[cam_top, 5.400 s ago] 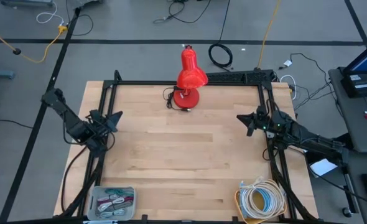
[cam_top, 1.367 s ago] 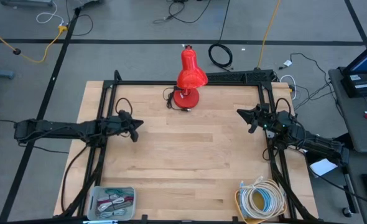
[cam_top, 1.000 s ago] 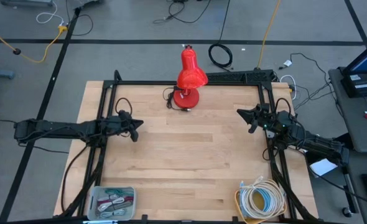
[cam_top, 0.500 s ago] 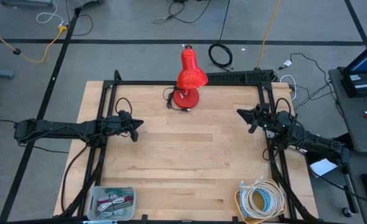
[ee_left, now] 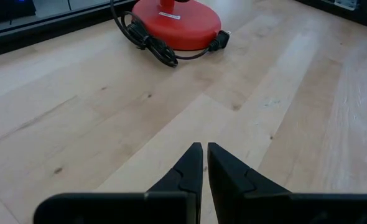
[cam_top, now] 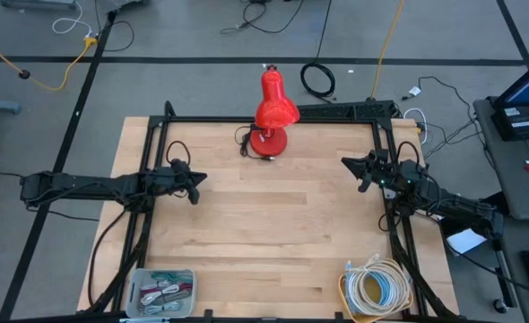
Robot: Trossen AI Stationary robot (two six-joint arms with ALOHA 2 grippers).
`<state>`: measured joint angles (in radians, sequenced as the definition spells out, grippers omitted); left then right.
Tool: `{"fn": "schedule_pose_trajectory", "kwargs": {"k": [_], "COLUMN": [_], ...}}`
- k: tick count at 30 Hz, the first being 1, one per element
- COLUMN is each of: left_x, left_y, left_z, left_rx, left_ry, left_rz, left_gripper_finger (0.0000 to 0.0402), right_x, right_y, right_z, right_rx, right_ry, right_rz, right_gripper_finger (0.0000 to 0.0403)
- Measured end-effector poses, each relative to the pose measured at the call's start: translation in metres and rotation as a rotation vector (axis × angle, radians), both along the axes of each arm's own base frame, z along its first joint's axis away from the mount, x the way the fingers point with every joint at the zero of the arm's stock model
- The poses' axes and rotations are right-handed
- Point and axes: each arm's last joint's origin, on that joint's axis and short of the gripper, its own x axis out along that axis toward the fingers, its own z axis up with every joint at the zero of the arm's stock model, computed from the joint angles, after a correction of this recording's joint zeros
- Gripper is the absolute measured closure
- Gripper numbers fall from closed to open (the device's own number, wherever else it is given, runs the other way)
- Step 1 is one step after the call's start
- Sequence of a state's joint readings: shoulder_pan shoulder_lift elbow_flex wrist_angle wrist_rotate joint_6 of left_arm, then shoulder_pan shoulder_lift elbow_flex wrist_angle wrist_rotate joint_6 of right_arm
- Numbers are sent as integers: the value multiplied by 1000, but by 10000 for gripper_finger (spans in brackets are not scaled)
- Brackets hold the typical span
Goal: Pick & Place USB Port
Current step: Return to Home Position
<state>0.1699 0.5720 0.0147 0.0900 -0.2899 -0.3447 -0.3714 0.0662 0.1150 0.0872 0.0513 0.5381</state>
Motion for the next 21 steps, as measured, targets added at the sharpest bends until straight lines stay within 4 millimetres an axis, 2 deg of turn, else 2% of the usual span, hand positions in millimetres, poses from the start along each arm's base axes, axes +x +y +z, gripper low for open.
{"fn": "schedule_pose_trajectory", "kwargs": {"k": [7,21], "left_x": [0,0], "left_y": [0,0], "left_z": [0,0], "left_rx": [0,0], "left_ry": [-1,-1], "left_rz": [0,0], "left_gripper_finger": [376,376], "right_x": [2,3], "right_y": [6,7], "right_z": [0,0], "right_rx": [0,0], "right_ry": [1,1], "right_rz": [71,73], "right_gripper_finger": [403,403]}}
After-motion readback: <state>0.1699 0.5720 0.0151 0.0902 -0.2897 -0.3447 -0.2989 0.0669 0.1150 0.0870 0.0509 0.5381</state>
